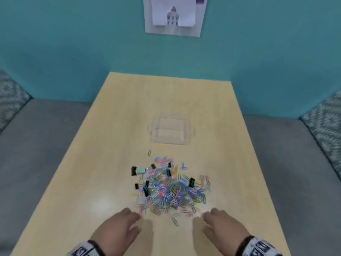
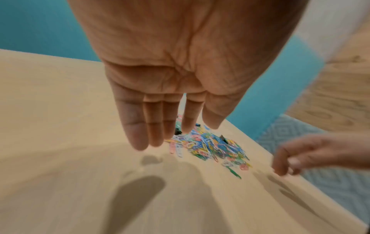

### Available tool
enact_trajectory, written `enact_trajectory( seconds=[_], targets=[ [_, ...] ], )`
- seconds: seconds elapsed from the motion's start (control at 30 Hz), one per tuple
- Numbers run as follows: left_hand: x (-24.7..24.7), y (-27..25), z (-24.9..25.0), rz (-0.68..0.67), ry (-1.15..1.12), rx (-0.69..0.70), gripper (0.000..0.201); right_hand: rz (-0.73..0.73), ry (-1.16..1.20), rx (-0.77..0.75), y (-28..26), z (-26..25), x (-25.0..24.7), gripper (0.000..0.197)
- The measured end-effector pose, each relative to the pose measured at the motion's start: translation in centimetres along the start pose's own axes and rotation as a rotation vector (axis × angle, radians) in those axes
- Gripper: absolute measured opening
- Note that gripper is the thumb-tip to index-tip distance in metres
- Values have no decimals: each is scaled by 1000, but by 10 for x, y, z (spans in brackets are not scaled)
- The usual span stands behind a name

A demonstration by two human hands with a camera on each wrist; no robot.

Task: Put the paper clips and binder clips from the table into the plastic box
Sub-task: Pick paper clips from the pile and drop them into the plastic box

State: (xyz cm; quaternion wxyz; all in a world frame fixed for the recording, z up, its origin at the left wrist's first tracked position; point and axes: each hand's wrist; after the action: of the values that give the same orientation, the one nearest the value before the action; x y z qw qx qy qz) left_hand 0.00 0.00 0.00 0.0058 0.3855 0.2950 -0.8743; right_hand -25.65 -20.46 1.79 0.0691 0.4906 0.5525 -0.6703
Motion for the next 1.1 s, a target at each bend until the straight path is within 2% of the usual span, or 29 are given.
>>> enact_trajectory(
  seconds=[0.07,0.2,0.3,0.4,0.57,0.7,0.77,0.93,1.1],
  targets=[
    [11,26,19,59,34,106,36,124,-56,-48,21,-9,3,30],
    [32,55,40,106,193,202,34,290,-147,-121,52,-30,9,20],
    [40,73,48,152,273,225,54,354,-155,-89,65,-36,9,26],
    [43,86,51,125,251,194,58,356,-148,-77,72,-41,6,41],
    [38,102,56,148,214,152,68,390,-98,-56,86,-46,-6,53],
    [34,116,56,147,222,127,62,375,-127,-29,103,-46,-9,64],
    [29,119,58,142,228,118,57,361,-158,-42,108,-44,-13,63],
    [17,121,64,119,249,169,42,316,-192,-103,107,-42,-29,43],
    [9,122,67,104,332,220,37,236,-141,-123,110,-38,-32,44]
  ],
)
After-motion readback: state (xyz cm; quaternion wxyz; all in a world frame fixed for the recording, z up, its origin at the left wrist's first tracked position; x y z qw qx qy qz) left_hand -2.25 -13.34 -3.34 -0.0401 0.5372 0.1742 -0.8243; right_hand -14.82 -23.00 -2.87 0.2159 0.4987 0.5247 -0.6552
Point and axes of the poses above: each hand's wrist, its own y-axis towards the middle knuckle, its own x-axis out of the palm, z = x × y, and after that the axes turned 12 degrees about -y, right-handed
